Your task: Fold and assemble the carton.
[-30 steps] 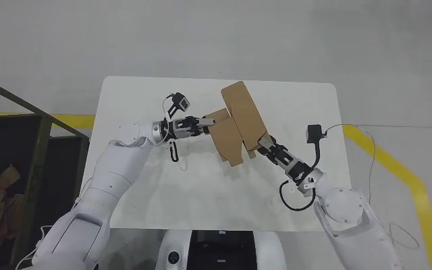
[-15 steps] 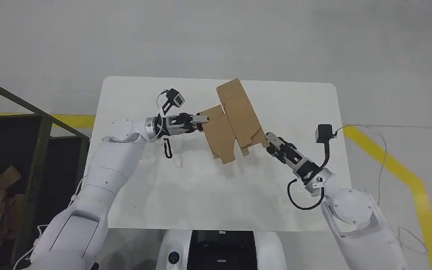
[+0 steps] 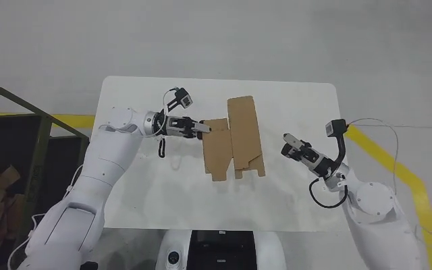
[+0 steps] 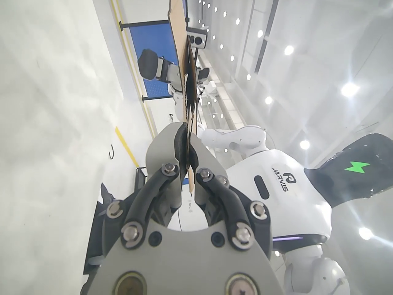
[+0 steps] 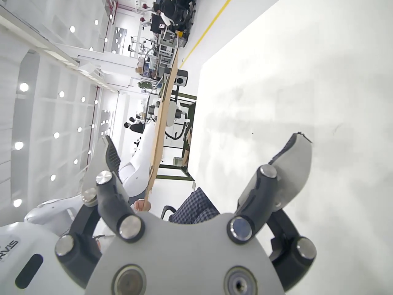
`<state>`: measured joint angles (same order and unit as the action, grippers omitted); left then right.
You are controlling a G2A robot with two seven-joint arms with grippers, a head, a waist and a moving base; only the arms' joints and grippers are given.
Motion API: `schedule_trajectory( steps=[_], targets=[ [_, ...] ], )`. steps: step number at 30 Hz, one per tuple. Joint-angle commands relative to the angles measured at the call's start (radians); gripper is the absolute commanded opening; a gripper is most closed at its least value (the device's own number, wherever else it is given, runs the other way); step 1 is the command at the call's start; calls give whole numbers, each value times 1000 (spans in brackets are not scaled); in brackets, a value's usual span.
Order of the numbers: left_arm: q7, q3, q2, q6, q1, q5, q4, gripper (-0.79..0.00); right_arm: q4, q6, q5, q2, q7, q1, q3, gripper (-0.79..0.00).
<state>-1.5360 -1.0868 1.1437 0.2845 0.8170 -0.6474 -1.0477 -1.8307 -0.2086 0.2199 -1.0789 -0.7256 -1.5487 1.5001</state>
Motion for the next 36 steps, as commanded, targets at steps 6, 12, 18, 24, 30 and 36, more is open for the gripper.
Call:
schedule_trajectory(
  steps=[6, 12, 18, 24, 30, 36],
  targets=[
    [0, 93, -56, 0, -20, 12, -50, -785, 85, -27, 98, -3, -93, 62, -37, 0],
    [0, 168, -101, 0, -46, -22, -66, -785, 169, -50, 143, -6, -197, 140, -98, 0],
    [0, 223, -134, 0, -56, -69, -99, -785, 261, -46, 199, -16, -267, 231, -171, 0],
    [0, 258, -154, 1, -62, -92, -112, -785, 371, -45, 264, -30, -336, 329, -240, -413],
    [0, 272, -164, 1, -57, -107, -127, -785, 454, -39, 304, -41, -398, 404, -286, -505],
    [2, 279, -167, 3, -56, -100, -133, -785, 510, -35, 332, -47, -460, 460, -315, -551]
  ],
)
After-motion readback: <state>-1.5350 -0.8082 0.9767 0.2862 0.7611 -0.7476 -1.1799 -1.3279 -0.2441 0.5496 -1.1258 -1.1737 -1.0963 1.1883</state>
